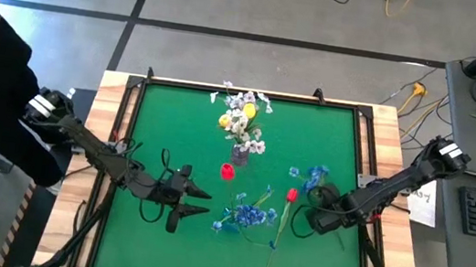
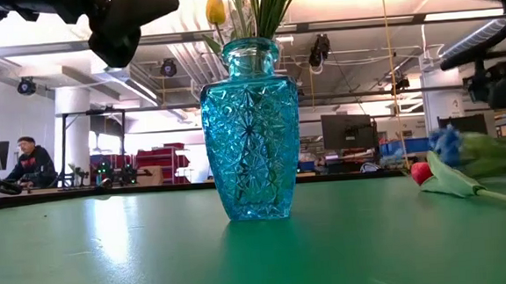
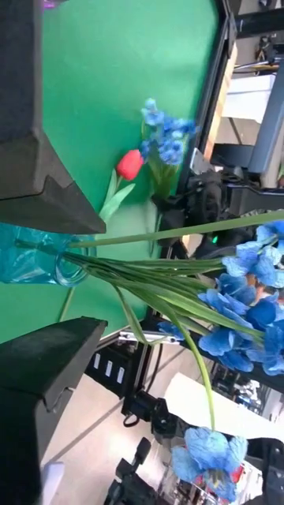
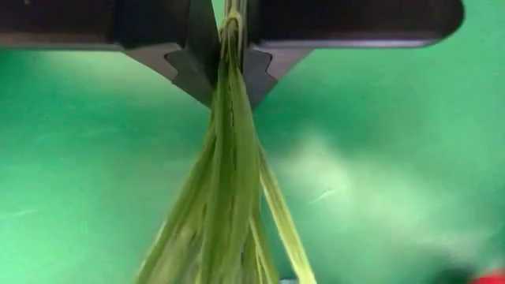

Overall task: Sort flowers into vase by color
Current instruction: Put the blue flowers into the blue vase

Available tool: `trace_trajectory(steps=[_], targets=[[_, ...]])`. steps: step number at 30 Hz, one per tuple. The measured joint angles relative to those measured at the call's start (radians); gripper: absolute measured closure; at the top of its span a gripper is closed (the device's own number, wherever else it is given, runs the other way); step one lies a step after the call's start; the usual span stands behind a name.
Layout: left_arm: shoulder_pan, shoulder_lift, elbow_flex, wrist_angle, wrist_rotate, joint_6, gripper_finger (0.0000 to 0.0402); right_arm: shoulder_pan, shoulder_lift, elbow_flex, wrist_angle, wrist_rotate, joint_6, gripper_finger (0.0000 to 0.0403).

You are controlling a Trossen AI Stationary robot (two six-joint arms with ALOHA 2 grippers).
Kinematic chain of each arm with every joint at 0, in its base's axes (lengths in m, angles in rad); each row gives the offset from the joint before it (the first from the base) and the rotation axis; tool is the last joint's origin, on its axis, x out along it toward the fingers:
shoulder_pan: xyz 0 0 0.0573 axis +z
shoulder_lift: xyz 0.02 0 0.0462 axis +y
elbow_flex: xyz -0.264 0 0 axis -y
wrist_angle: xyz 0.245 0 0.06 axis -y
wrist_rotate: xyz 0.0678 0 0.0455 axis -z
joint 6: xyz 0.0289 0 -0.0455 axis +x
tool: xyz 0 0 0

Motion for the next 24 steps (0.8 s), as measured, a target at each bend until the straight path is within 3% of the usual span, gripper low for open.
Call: trace_trajectory(steps=[7, 24], targets=[[0.000, -0.001, 0.000, 0.024, 0.001, 0.001, 0.0231, 0.000, -0.073, 0.142, -0.305, 0.129, 0.015, 0.0376], [0.000, -0.001, 0.000, 0.137, 0.008, 0.086, 0.0231, 0.002, -0.229, 0.405, -0.361, 0.560, -0.175, 0.0376]])
